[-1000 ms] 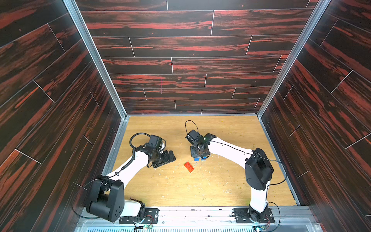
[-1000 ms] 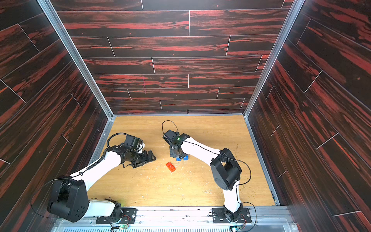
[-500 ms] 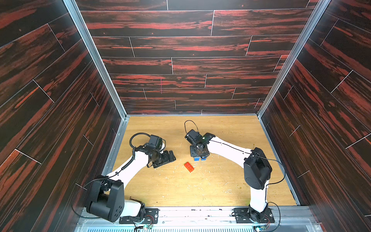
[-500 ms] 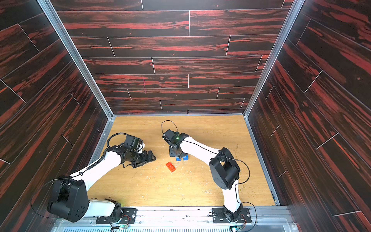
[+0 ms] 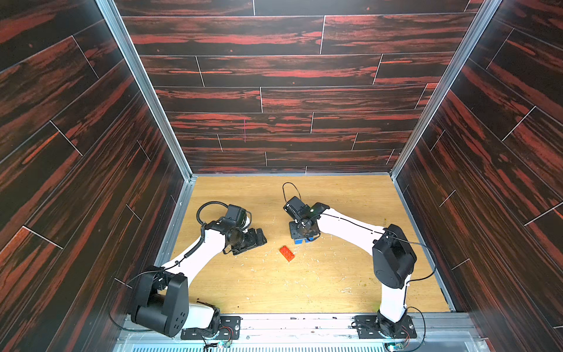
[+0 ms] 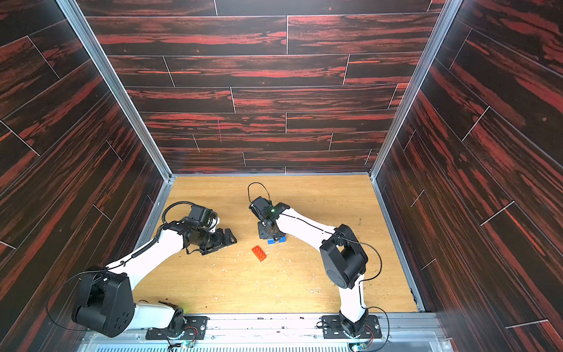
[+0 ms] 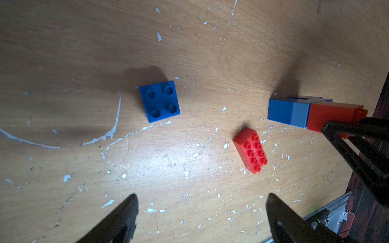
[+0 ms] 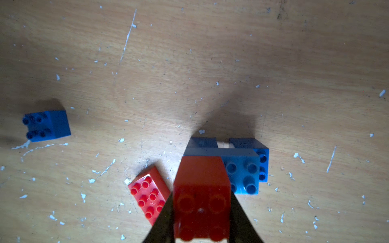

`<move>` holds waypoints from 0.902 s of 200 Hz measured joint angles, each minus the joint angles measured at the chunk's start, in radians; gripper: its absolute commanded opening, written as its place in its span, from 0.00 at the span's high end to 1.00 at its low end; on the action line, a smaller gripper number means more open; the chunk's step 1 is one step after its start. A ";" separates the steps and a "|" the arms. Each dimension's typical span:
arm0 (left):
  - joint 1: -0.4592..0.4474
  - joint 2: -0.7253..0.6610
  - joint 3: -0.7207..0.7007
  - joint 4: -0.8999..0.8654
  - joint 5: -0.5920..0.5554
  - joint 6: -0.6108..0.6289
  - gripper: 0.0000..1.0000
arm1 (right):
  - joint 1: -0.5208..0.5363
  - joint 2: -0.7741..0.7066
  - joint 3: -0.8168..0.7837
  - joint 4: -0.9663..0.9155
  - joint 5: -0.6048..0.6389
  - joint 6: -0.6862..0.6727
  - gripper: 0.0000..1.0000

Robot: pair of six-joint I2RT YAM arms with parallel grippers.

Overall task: Assemble a giraffe with lego
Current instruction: Assemble the lego brick with the lego brick.

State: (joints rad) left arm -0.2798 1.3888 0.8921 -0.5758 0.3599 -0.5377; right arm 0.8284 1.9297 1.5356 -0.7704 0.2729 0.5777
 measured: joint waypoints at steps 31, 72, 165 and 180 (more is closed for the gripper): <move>0.000 0.000 0.000 0.000 0.000 0.000 0.04 | -0.002 0.006 0.007 -0.008 -0.007 -0.021 1.00; 0.000 0.000 0.000 0.000 0.000 0.000 0.04 | -0.003 0.017 0.015 -0.016 -0.007 -0.037 1.00; 0.000 0.000 0.000 0.000 0.000 0.000 0.04 | -0.004 0.044 0.048 -0.049 -0.003 -0.052 1.00; 0.000 0.000 0.000 0.000 0.000 0.000 0.04 | -0.004 0.047 0.053 -0.055 -0.001 -0.053 1.00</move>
State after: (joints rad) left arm -0.2798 1.3888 0.8921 -0.5758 0.3595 -0.5377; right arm 0.8246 1.9770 1.5887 -0.8249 0.2718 0.5251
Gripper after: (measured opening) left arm 0.957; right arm 0.346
